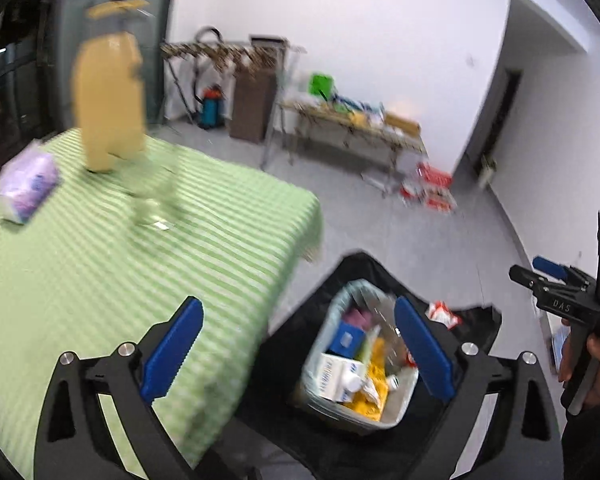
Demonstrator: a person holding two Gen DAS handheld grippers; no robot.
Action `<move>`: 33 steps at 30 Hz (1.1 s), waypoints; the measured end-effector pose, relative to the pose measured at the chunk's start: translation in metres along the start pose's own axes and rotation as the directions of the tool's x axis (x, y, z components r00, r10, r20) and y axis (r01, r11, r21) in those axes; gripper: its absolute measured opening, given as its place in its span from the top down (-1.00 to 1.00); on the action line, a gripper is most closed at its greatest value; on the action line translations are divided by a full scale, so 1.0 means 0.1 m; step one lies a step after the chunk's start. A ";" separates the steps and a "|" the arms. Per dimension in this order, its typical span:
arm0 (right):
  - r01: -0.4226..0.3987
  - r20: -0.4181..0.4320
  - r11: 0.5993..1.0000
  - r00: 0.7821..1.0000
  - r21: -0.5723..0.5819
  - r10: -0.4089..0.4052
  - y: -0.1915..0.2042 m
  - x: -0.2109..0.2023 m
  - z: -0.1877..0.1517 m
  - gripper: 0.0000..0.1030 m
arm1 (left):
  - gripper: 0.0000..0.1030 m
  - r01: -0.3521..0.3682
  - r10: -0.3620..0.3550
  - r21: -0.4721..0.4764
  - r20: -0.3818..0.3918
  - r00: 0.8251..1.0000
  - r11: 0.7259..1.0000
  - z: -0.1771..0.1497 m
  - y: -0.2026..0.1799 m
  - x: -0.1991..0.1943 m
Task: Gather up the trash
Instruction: 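Withdraw both tools from the bag back toward the table, then grasp the gold wrapper with the left tool while the right tool grasps the blue bottle cap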
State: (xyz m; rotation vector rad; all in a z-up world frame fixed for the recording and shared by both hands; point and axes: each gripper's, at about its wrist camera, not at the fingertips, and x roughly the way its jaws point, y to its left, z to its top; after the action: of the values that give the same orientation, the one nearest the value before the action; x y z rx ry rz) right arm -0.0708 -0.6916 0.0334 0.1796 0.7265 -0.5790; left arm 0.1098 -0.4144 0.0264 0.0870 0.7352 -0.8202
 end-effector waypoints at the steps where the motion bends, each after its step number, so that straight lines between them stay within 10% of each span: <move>1: 0.000 0.015 1.000 1.000 -0.006 0.000 0.05 -0.06 0.05 -0.52 | -0.82 -0.007 0.007 -0.009 0.025 1.000 1.000 0.03 0.07 -0.12; 13: -0.071 0.225 0.986 0.969 -0.150 0.104 1.19 -0.79 0.66 -0.61 | -0.85 -0.237 0.252 -0.092 0.212 0.944 0.967 -0.10 1.38 -1.32; 25: -0.197 0.262 0.917 0.918 -0.347 0.297 2.63 -0.83 0.82 -0.61 | -0.85 -0.512 0.564 -0.298 0.121 0.817 0.806 -0.63 3.36 -1.98; 29: -0.234 0.250 0.890 0.904 -0.391 0.347 3.02 -0.78 0.79 -0.61 | -0.85 -0.576 0.614 -0.386 -0.032 0.789 0.721 -0.91 4.00 -2.06; 33: -0.288 0.197 0.857 0.895 -0.428 0.400 3.41 -0.68 0.73 -0.61 | -0.66 -0.443 0.556 -0.744 -0.117 0.823 0.500 -1.43 4.80 -2.30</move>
State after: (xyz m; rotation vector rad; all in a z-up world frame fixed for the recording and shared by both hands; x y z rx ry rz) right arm 0.1201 -0.4050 0.1186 -0.1413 0.5008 -0.0972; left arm 0.2580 0.1132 -0.0340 -0.4937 0.8095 0.1029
